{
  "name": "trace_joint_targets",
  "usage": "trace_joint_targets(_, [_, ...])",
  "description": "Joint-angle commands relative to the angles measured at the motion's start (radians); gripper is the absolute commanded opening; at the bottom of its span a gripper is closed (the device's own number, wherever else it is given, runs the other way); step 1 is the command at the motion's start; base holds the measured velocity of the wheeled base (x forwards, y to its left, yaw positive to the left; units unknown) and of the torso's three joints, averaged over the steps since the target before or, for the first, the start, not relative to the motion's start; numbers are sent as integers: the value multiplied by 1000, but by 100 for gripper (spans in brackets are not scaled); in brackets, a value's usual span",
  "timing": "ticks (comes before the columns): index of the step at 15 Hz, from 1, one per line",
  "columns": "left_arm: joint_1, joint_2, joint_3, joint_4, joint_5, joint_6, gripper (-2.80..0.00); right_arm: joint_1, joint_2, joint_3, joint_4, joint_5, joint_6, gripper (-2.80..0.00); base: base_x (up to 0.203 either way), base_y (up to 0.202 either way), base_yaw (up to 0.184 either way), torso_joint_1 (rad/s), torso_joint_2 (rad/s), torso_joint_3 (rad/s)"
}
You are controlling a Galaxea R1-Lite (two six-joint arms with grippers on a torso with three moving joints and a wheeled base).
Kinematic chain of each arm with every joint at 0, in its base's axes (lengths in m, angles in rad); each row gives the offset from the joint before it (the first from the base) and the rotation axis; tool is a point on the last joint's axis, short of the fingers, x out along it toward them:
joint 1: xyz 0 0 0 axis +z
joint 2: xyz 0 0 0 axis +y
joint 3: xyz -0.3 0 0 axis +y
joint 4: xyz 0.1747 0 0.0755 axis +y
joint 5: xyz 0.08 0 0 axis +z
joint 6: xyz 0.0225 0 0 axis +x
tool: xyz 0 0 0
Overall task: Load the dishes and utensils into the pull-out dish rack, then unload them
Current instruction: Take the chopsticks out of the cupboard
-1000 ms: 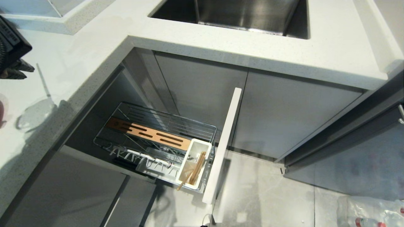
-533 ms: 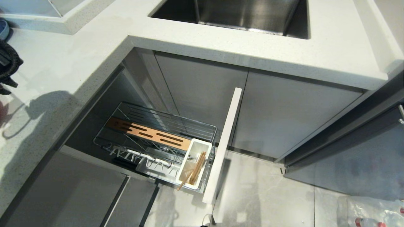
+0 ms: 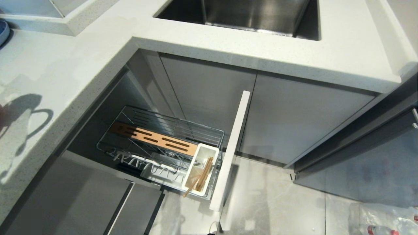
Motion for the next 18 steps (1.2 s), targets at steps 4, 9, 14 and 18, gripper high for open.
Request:
trace_joint_targets(4, [73, 19, 19, 15, -41, -23, -280, 0, 1, 2, 0, 0, 0, -280, 0, 0, 0, 0, 0, 0])
trace_joint_targets(9, [132, 7, 68, 19, -85, -33, -280, 1, 1, 2, 0, 0, 0, -280, 0, 0, 0, 0, 0, 0])
trace_joint_targets(14, [147, 5, 82, 21, -136, -84, -280, 0, 1, 2, 0, 0, 0, -280, 0, 0, 0, 0, 0, 0])
trace_joint_targets(18, [152, 7, 101, 46, -146, -113, -280, 0, 1, 2, 0, 0, 0, -280, 0, 0, 0, 0, 0, 0])
